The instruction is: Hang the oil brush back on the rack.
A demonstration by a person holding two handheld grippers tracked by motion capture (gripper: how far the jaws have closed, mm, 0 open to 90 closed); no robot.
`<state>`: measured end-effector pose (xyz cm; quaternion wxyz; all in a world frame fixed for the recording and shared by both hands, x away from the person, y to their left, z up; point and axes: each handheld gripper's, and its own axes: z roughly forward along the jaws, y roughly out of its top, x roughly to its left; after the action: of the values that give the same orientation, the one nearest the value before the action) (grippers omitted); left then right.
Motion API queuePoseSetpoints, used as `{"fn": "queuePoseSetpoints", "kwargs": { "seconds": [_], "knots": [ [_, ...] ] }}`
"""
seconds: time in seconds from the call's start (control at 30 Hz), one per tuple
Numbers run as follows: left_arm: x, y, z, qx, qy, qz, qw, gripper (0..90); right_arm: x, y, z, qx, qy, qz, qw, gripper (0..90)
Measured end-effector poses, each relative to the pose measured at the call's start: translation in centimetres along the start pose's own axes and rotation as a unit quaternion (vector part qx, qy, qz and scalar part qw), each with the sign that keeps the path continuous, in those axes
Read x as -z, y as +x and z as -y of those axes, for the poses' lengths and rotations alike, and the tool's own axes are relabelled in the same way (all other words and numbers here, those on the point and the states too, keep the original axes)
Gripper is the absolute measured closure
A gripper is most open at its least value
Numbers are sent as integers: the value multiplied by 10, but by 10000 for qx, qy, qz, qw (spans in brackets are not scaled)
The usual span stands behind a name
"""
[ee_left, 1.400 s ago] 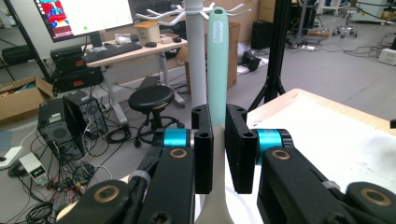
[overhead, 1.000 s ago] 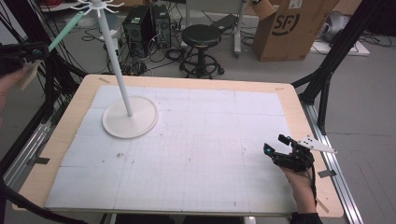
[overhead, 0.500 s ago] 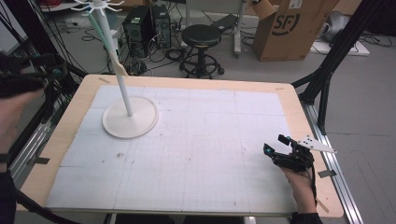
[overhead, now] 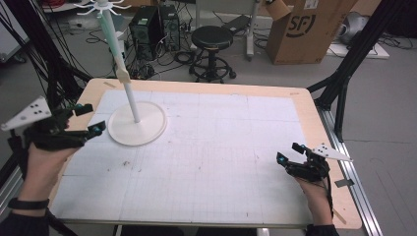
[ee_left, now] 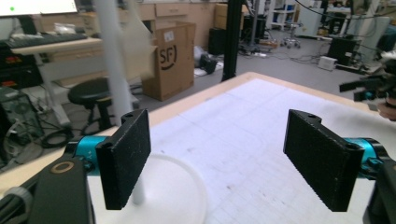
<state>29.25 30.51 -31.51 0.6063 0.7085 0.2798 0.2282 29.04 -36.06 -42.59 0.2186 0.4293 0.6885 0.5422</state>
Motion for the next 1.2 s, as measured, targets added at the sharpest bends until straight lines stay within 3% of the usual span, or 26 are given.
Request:
{"fn": "queuePoseSetpoints", "kwargs": {
  "seconds": [0.13,0.3,0.4,0.6,0.8,0.87,1.2],
  "knots": [
    [-14,-7,26,6,196,64,9998,228,0,1,1,-27,26,-14,10000,162],
    [-27,-13,49,123,200,203,9995,221,0,3,-1,-12,-21,-76,10000,162],
    [-31,-14,60,140,263,145,9995,221,-1,6,0,25,30,-94,9999,162],
    [-38,-13,79,437,180,257,9986,223,1,7,2,56,103,-37,9999,162],
    [-45,-11,93,469,359,232,9980,224,2,7,5,43,190,34,9998,162],
    [-47,-11,95,381,506,196,9978,224,2,7,6,36,180,21,9998,162],
    [-51,-9,103,418,666,158,9968,226,1,5,11,7,243,25,9997,161]
  ]
}}
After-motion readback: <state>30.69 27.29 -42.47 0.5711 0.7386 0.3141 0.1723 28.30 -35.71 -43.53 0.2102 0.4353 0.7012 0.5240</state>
